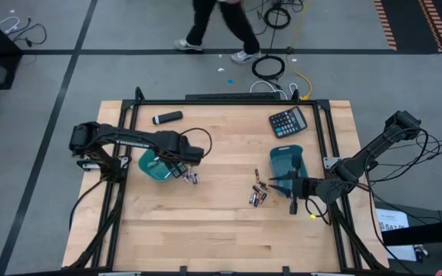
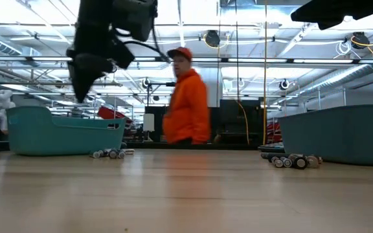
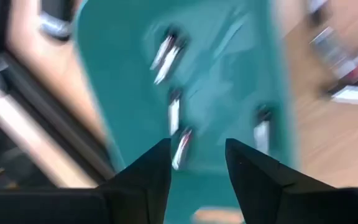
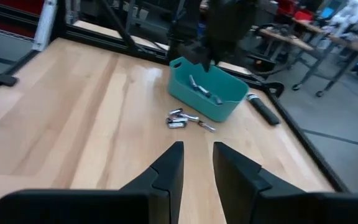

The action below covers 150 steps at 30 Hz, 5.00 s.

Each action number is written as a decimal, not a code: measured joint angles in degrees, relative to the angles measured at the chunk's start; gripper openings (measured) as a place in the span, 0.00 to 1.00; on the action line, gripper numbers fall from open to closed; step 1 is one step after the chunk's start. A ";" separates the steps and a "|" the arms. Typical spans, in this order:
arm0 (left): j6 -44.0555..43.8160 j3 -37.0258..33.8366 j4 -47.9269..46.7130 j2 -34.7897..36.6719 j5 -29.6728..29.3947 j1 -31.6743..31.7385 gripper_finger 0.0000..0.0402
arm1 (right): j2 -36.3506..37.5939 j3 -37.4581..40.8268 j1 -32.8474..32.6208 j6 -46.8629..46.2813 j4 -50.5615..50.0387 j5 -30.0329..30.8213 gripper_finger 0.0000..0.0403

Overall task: Sort batteries
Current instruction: Put the silver battery into the green bin

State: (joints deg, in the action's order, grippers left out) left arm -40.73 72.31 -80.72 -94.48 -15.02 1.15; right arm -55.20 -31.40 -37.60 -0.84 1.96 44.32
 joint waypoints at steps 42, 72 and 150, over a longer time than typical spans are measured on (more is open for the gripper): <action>-18.37 2.47 19.12 -12.00 10.89 -7.67 0.43 | 0.00 0.00 1.25 -0.19 0.00 -1.18 0.19; 34.54 -1.33 18.32 -12.59 -5.00 -16.70 0.43 | -0.01 0.00 1.14 -2.66 -2.08 -1.16 0.19; 8.54 6.52 -8.85 -0.86 -4.75 -5.40 0.11 | 0.00 0.00 0.70 -4.56 -1.86 -2.71 0.19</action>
State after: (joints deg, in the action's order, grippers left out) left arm -32.20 78.83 -89.57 -95.34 -19.76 -4.25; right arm -55.20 -31.40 -36.91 -5.41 0.10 41.60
